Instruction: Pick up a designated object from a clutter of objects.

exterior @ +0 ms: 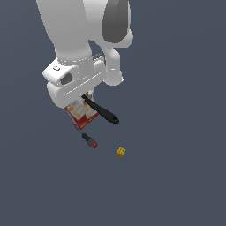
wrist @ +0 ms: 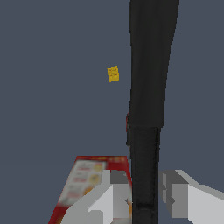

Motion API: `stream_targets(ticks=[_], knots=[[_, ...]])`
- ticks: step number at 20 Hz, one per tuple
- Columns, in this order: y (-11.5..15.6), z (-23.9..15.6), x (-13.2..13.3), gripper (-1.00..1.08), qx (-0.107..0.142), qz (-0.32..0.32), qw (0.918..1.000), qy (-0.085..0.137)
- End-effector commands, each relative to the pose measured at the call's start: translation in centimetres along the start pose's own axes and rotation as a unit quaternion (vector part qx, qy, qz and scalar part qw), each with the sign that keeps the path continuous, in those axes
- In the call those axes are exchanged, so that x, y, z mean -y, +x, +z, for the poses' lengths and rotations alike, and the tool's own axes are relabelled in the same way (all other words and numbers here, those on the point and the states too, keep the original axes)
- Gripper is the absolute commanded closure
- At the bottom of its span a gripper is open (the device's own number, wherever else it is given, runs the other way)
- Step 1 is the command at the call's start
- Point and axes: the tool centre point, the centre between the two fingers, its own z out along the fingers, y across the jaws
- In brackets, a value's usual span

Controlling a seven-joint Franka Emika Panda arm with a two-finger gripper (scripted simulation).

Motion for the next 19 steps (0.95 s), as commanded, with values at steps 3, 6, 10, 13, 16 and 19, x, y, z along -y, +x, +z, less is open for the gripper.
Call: stream_targets(ticks=[3,6,10,13,16,19], knots=[[-1.1,-3.3,-2.1,1.08,0.000,0.000,1.0000,0.000],[-1.6,-4.9,-3.1,1.08,0.001,0.000,1.0000,-0.001],[-2.0,-6.3,-4.1,1.08,0.001,0.000,1.0000,-0.001],[-2.2,-7.0,-4.6,1.08,0.001,0.000,1.0000,-0.001],[-2.3,-7.4,-4.9,1.08,0.001,0.000,1.0000,-0.001],[-2.3,-7.5,-5.0,1.08,0.001,0.000,1.0000,-0.001]])
